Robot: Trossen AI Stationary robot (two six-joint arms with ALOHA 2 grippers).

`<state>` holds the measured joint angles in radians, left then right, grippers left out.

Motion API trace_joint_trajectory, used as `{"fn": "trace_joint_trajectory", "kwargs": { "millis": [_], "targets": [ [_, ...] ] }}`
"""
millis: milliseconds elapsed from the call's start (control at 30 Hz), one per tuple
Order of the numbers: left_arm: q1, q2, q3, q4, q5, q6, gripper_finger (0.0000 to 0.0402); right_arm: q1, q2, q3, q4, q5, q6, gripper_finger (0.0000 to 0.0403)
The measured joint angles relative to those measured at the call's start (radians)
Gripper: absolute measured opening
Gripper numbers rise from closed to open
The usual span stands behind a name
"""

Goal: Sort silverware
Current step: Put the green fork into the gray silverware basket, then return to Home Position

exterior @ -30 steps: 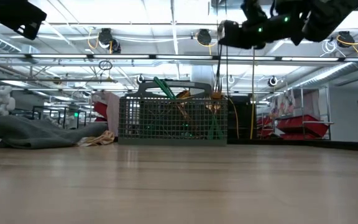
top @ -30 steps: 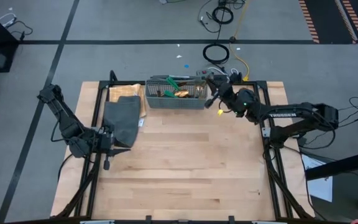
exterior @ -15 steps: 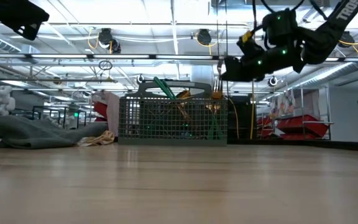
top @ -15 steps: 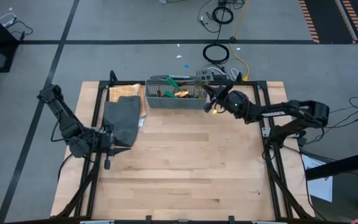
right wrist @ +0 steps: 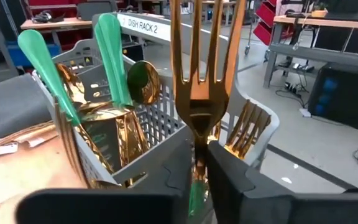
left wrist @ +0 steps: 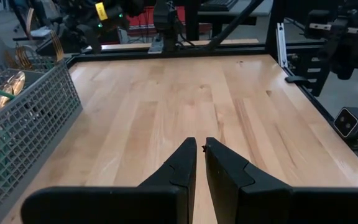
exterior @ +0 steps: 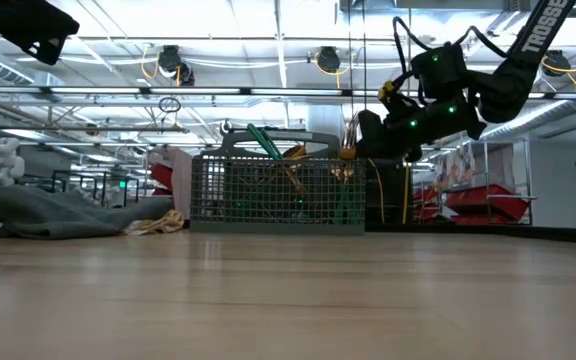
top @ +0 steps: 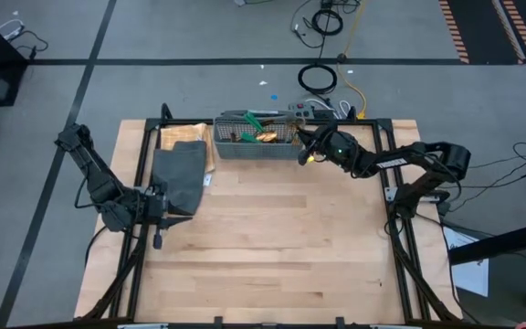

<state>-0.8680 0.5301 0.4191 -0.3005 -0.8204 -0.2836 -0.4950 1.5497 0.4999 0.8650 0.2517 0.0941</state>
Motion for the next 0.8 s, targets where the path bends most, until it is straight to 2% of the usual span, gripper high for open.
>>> {"fn": "trace_joint_trajectory", "kwargs": {
  "millis": [233, 433, 567, 700, 800],
  "targets": [
    [0.0, 0.0, 0.0, -0.001, 0.0, 0.0, 0.0042, -0.002, -0.013, -0.002, 0.03, 0.016, -0.022, 0.0102],
    [0.0, 0.0, 0.0, 0.001, -0.003, 0.001, 0.0042, -0.001, -0.075, -0.003, 0.027, 0.01, -0.027, 0.0148],
    [0.0, 0.0, 0.0, 0.008, -0.08, 0.002, 0.0042, 0.026, -0.167, -0.003, 0.022, -0.003, -0.024, 0.016],
    [0.0, 0.0, 0.0, 0.082, -0.136, 0.019, 0.0042, 0.072, -0.338, -0.003, -0.041, -0.181, -0.058, 0.016],
    [0.0, 0.0, 0.0, 0.197, -0.099, 0.161, 0.0042, 0.109, -0.514, -0.003, -0.218, -0.336, -0.077, 0.0157]
  ]
}}
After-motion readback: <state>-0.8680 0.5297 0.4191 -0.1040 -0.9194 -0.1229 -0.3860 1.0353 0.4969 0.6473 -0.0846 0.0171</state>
